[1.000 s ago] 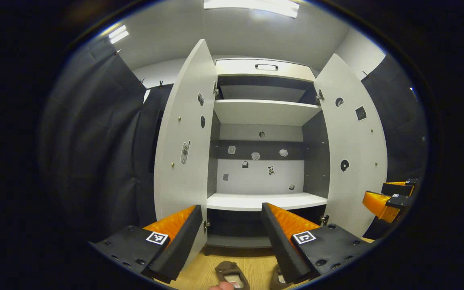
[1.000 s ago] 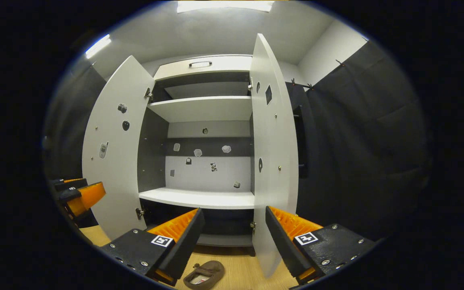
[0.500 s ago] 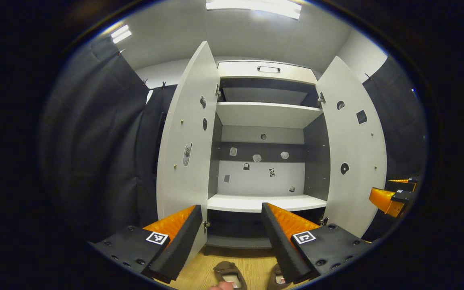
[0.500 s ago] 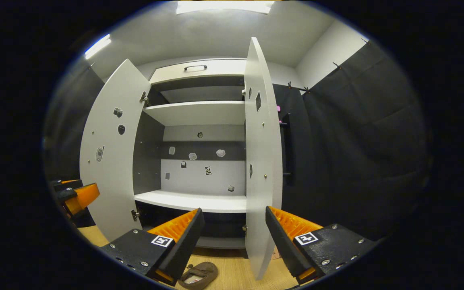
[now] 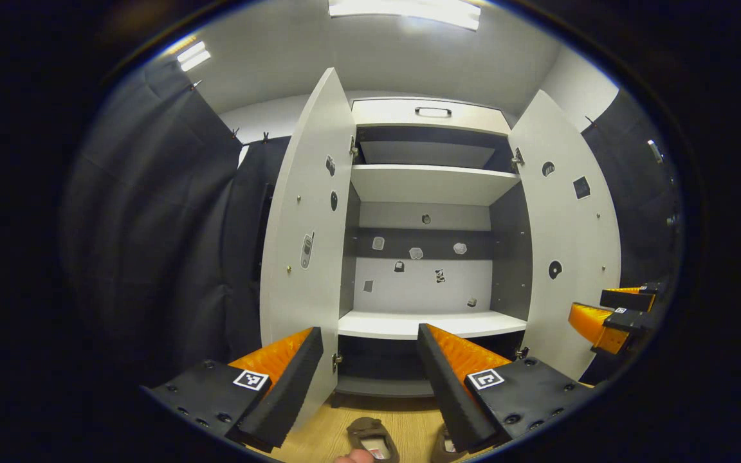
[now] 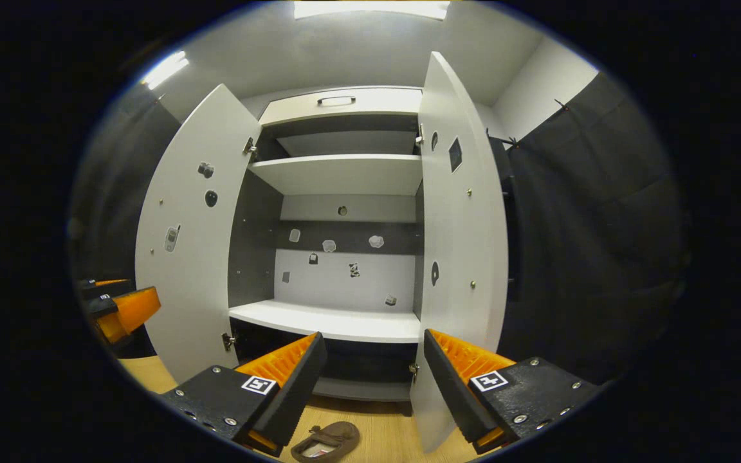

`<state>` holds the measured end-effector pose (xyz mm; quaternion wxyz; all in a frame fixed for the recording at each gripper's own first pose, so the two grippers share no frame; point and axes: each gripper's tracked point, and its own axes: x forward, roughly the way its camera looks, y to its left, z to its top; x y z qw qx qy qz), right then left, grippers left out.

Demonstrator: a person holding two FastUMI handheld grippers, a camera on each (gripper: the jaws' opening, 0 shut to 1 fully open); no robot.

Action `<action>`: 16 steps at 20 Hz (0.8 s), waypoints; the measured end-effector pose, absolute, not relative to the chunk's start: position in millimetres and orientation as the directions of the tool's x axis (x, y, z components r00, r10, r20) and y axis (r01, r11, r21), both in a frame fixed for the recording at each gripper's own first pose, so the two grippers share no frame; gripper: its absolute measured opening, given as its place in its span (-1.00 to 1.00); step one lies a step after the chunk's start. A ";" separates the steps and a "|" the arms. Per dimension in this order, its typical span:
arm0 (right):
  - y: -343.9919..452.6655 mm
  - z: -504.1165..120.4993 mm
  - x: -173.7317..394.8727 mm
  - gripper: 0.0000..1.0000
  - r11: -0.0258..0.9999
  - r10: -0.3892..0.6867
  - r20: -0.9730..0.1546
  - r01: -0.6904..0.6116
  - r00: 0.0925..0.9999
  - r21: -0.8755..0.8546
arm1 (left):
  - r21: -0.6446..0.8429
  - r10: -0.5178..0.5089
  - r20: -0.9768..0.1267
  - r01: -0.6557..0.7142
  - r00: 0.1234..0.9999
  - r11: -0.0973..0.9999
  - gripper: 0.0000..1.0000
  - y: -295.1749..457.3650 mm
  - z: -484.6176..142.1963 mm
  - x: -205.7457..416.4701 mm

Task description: Grab one shoe with the right hand and put it into the shoe cabinet, grab the other shoe with the left hand and put it into the shoe cabinet; then close the right door with the right hand and the left door with the left hand.

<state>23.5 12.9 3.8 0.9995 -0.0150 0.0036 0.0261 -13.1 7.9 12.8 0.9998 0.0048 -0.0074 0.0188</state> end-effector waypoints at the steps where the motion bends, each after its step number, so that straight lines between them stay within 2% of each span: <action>1: 19.3 -6.3 29.8 0.88 0.997 0.062 -0.026 -0.063 0.998 -0.037 | 0.009 0.037 0.017 -0.037 0.999 0.999 0.93 7.6 13.6 -13.5; 5: 39.9 -73.8 48.7 0.88 0.993 0.096 -0.146 -0.104 0.985 -0.048 | 0.011 0.043 0.016 -0.043 0.999 0.999 0.92 10.4 13.1 -17.2; 8: 49.6 -149.1 56.8 0.89 0.990 0.104 -0.286 -0.127 0.953 -0.063 | 0.011 0.044 0.013 -0.044 0.999 0.999 0.92 10.6 12.1 -17.2; 12: 61.6 -248.5 45.6 0.89 0.985 0.115 -0.476 -0.161 0.872 -0.056 | 0.009 0.042 0.007 -0.042 0.999 0.999 0.92 10.6 9.8 -18.0; 16: 66.7 -311.1 25.6 0.89 0.983 0.102 -0.606 -0.172 0.789 -0.059 | 0.006 0.049 -0.002 -0.049 0.999 0.999 0.92 14.6 6.5 -17.8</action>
